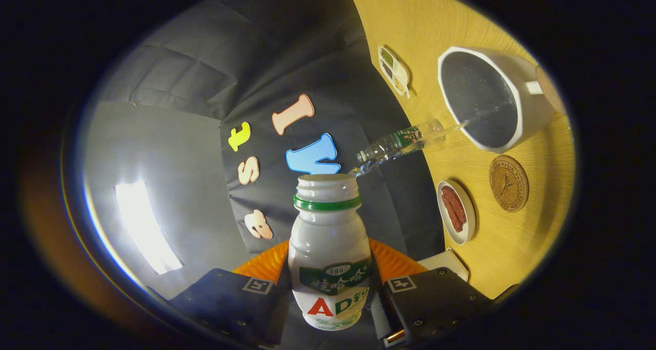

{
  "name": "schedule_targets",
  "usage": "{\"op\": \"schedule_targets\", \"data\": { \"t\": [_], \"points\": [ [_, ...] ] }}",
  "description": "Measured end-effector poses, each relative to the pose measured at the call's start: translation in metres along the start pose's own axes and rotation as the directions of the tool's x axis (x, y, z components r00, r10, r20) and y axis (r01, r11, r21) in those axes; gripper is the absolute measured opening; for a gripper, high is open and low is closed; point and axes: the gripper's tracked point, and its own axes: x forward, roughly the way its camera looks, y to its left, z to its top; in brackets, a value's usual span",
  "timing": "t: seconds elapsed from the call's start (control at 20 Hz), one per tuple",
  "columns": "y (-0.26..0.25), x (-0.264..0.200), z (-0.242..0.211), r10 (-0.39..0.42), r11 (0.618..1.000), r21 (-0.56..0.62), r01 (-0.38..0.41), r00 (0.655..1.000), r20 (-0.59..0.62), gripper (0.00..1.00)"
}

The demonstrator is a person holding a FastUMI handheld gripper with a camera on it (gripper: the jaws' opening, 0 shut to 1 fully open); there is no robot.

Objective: Take the bottle from table, then pour the juice into the cup, finally place the bottle on the coaster

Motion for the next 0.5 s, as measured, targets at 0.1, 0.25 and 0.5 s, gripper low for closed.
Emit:
{"op": "schedule_targets", "data": {
  "t": [0.1, 0.25, 0.5],
  "points": [
    [0.0011, -0.0008, 0.0016, 0.001, 1.0, 0.013, -0.001, 1.0, 0.008, 0.65],
    [0.003, -0.0006, 0.0031, 0.006, 1.0, 0.029, -0.007, 1.0, 0.017, 0.65],
    [0.0096, 0.0003, 0.0098, 0.018, 0.998, 0.056, -0.02, 0.999, 0.04, 0.65]
  ]
}}
